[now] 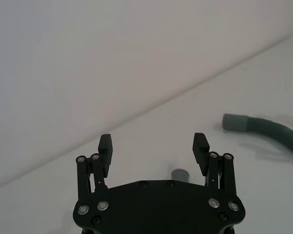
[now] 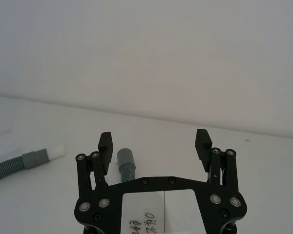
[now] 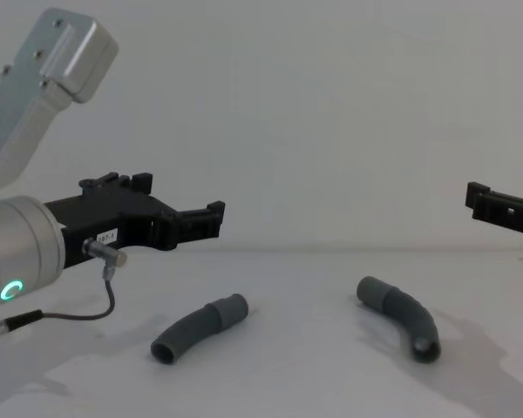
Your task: Use both hands to pick up one end of the pipe from the table, align the ends, and insert them.
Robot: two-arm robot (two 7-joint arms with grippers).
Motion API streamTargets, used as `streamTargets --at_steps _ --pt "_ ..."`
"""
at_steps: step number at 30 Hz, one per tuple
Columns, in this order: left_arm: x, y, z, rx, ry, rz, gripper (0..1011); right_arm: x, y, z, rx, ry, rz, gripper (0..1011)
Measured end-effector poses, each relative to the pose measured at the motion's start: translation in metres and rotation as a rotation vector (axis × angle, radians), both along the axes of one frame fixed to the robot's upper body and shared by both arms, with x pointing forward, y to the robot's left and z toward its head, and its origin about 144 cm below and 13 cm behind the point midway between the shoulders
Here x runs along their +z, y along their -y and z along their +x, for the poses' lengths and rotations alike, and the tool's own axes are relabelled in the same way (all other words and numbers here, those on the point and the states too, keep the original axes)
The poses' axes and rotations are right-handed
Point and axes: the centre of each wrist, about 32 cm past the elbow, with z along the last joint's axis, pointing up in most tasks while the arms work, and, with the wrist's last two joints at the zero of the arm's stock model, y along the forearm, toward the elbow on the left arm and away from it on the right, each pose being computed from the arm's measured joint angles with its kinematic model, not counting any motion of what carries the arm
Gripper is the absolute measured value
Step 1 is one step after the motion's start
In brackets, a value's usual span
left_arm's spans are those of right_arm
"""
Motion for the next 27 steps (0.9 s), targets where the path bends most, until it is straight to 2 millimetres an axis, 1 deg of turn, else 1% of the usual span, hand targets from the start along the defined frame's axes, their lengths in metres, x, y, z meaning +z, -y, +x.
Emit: streamTargets --at_steps 12,19,27 --pt "0.019 -0.016 0.008 -0.094 -0.105 0.087 1001 0.0 0.0 0.0 0.0 0.0 0.0 1001" --pt "0.028 -0.017 0.017 -0.117 -0.141 0.15 1001 0.0 0.0 0.0 0.0 0.0 0.0 1001" --pt "0.03 -0.014 0.027 -0.122 -0.177 0.205 1001 0.0 0.0 0.0 0.0 0.0 0.0 1001"
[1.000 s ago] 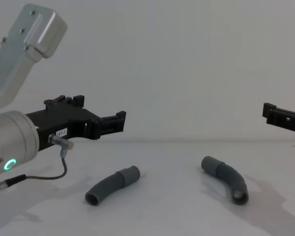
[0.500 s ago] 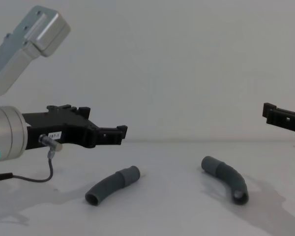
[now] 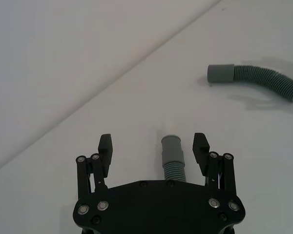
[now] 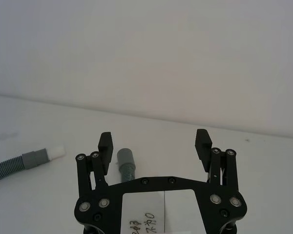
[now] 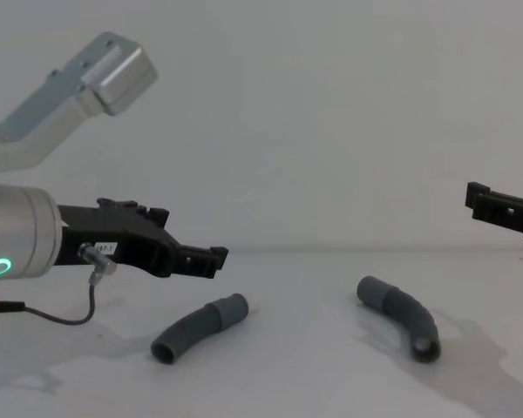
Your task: Use both hands to pick up one end of the pipe from the table, align the ends, and insert them.
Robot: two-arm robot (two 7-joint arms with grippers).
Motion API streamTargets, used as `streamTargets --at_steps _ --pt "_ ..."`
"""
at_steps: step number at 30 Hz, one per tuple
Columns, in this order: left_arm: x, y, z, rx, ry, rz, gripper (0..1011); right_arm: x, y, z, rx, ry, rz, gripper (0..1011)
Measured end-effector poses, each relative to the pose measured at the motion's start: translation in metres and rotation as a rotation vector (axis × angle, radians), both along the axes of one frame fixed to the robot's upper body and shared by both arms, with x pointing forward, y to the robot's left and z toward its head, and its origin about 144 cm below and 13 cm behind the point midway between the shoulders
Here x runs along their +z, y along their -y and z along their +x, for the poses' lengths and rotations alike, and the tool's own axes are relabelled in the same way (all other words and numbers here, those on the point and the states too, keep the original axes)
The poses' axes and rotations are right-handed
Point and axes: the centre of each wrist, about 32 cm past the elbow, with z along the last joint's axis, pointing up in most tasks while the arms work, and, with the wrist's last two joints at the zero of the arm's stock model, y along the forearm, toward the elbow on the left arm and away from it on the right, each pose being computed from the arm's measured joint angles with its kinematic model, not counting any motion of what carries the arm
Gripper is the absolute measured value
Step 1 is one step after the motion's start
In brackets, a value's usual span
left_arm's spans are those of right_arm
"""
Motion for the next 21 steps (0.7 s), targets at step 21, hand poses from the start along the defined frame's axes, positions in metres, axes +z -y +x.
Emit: streamTargets --at_steps 21 --pt "-0.008 0.012 0.019 0.027 -0.087 0.074 1001 0.0 0.0 0.0 0.0 0.0 0.0 1001"
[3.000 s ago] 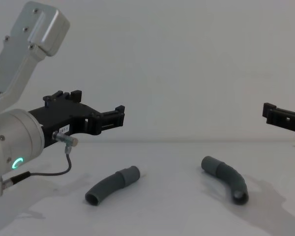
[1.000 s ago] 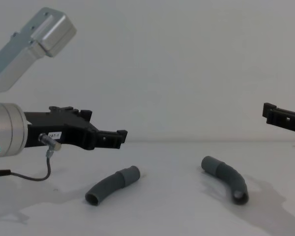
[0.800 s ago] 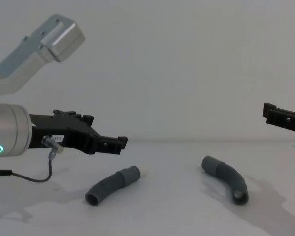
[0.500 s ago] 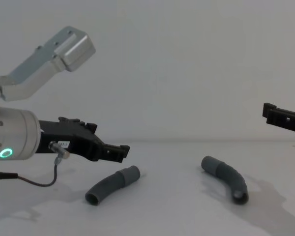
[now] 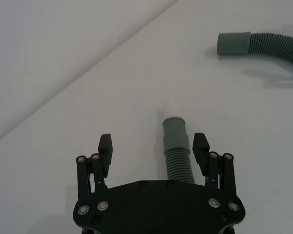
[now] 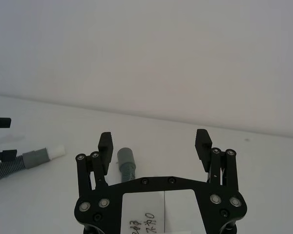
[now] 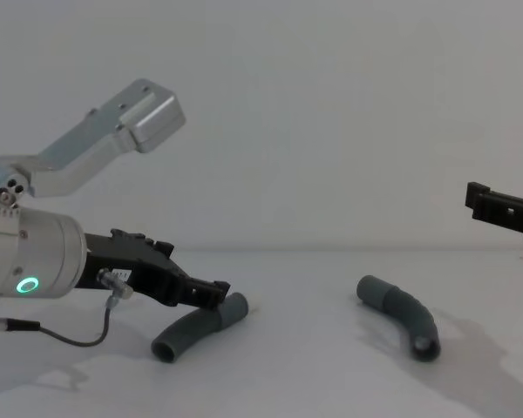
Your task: Use both hands to pick up one end of the pipe from the table, align the ends, and insert them.
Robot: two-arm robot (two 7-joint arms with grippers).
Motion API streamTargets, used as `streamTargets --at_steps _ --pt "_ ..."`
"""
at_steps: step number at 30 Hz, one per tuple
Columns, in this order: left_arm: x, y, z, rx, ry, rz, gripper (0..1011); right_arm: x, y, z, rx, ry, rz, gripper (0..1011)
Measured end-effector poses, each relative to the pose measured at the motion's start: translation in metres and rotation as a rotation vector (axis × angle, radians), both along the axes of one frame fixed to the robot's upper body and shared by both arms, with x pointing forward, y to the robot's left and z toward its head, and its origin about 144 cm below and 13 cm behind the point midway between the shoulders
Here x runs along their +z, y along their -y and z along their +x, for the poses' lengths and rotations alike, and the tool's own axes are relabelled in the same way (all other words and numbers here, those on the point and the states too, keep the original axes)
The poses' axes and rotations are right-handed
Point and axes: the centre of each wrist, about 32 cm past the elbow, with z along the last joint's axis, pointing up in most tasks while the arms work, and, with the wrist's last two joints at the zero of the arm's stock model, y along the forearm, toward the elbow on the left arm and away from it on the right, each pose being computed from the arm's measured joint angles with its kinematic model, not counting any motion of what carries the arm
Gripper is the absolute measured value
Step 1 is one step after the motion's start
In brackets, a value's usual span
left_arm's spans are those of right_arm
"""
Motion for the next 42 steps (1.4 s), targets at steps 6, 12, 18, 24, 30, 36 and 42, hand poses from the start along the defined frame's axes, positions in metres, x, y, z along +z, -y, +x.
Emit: streamTargets --at_steps 6,12,18,24,30,36,42 --pt "-0.001 0.001 0.004 -0.001 -0.02 0.015 1001 0.0 0.0 0.0 0.0 0.0 0.0 1001" --pt "-0.001 0.002 0.009 -0.009 -0.038 0.026 1001 0.0 0.0 0.0 0.0 0.0 0.0 1001" --pt "-0.002 0.004 0.014 -0.018 -0.058 0.033 1001 0.0 0.0 0.0 0.0 0.0 0.0 1001" --pt "-0.003 0.006 0.019 -0.027 -0.074 0.037 1001 0.0 0.0 0.0 0.0 0.0 0.0 1001" --pt "-0.004 0.008 0.025 -0.034 -0.088 0.038 1001 0.0 0.0 0.0 0.0 0.0 0.0 1001" --pt "-0.005 0.01 0.029 -0.037 -0.102 0.035 1001 0.0 0.0 0.0 0.0 0.0 0.0 1001" --pt "-0.005 0.012 0.032 -0.036 -0.118 0.03 1001 0.0 0.0 0.0 0.0 0.0 0.0 1001"
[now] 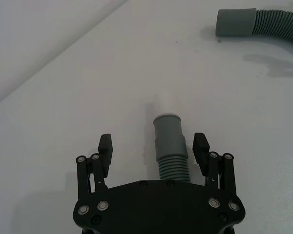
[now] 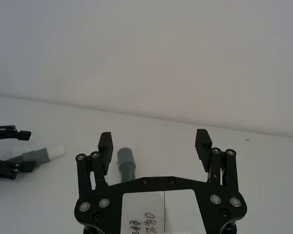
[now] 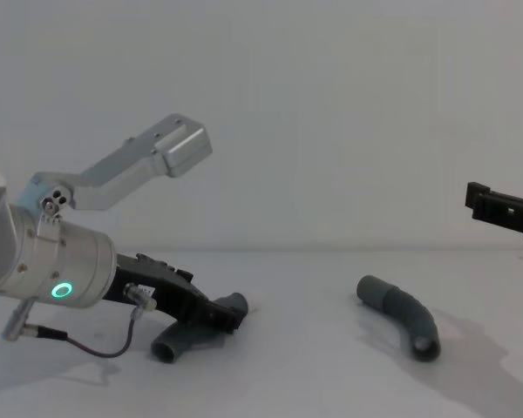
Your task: Use both hands to pick up one end of the pipe from the table, align the ends, and insert them.
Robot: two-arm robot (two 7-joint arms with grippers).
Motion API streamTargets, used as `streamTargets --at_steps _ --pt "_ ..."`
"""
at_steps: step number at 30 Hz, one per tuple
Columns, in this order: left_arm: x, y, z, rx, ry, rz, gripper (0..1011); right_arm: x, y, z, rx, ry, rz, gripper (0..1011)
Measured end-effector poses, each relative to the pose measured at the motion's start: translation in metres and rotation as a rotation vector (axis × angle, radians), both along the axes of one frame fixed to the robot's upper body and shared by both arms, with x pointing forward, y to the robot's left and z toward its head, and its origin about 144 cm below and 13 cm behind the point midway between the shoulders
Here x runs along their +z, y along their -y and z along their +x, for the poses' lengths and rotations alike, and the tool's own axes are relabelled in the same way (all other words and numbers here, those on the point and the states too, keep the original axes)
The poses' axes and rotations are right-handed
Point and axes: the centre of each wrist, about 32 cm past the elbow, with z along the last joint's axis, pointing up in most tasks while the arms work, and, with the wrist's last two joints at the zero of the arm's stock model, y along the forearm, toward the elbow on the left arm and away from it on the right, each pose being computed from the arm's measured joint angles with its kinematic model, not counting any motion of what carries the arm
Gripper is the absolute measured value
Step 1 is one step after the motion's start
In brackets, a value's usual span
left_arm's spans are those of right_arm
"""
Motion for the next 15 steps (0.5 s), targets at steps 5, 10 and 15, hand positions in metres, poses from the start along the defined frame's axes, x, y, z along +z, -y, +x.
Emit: streamTargets --at_steps 5,10,15 --pt "0.0001 0.0008 0.002 0.003 -0.022 -0.003 1001 0.0 0.0 0.0 0.0 0.0 0.0 1001" --pt "0.0006 0.001 0.0026 0.005 -0.029 -0.005 1001 0.0 0.0 0.0 0.0 0.0 0.0 1001" --pt "-0.0004 0.0006 0.0021 0.007 -0.029 -0.004 1001 0.0 0.0 0.0 0.0 0.0 0.0 1001"
